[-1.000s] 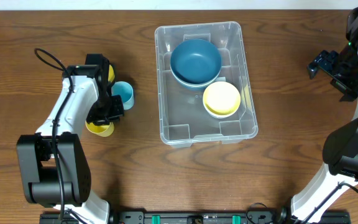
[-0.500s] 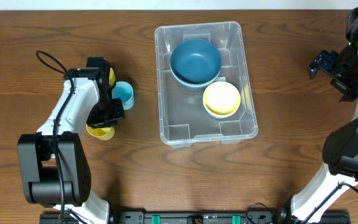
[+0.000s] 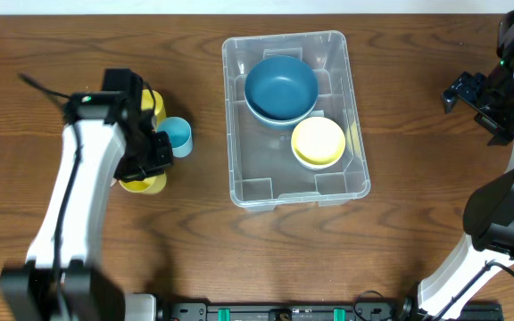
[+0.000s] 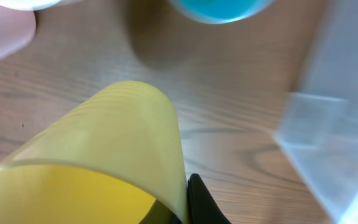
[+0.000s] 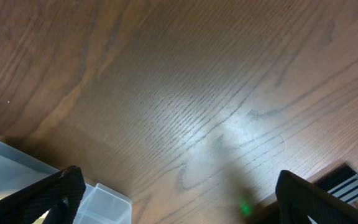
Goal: Pack container
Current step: 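Carry the yellow cup with the left gripper into the container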
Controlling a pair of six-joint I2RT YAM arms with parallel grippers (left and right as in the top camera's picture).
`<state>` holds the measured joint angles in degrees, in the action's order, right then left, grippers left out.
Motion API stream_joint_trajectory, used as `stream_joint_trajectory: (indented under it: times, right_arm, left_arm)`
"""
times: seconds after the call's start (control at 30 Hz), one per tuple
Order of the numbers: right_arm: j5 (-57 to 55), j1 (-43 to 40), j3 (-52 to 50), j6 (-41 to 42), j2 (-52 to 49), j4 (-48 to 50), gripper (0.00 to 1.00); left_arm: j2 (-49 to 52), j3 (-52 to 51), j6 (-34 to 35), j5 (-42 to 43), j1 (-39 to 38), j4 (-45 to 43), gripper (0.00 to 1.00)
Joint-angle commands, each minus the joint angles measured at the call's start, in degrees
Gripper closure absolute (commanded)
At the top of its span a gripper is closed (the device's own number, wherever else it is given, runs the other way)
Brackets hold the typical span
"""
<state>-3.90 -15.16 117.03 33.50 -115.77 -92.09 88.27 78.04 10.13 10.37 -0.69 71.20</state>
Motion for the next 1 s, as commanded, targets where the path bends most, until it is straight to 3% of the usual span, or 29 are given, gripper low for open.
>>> stream_joint_trajectory:
  times: [0.0, 0.23, 0.5, 0.97]
  right_arm:
    - [-0.6, -0.3, 0.1, 0.8, 0.7, 0.0, 0.01]
    - [-0.6, -0.3, 0.1, 0.8, 0.7, 0.0, 0.01]
    - [-0.6, -0.3, 0.1, 0.8, 0.7, 0.0, 0.01]
    - [-0.6, -0.3, 0.1, 0.8, 0.7, 0.0, 0.01]
  left_arm:
    - [-7.0, 3.5, 1.0, 4.2, -2.9, 0.6, 0.94]
    - [-14.4, 5.3, 9.0, 4.2, -16.9, -6.0, 0.94]
    - [-9.1, 5.3, 11.6, -2.1, -32.0, -17.1, 0.94]
    - [6.0, 5.3, 8.7, -2.5, -33.8, -25.9, 0.94]
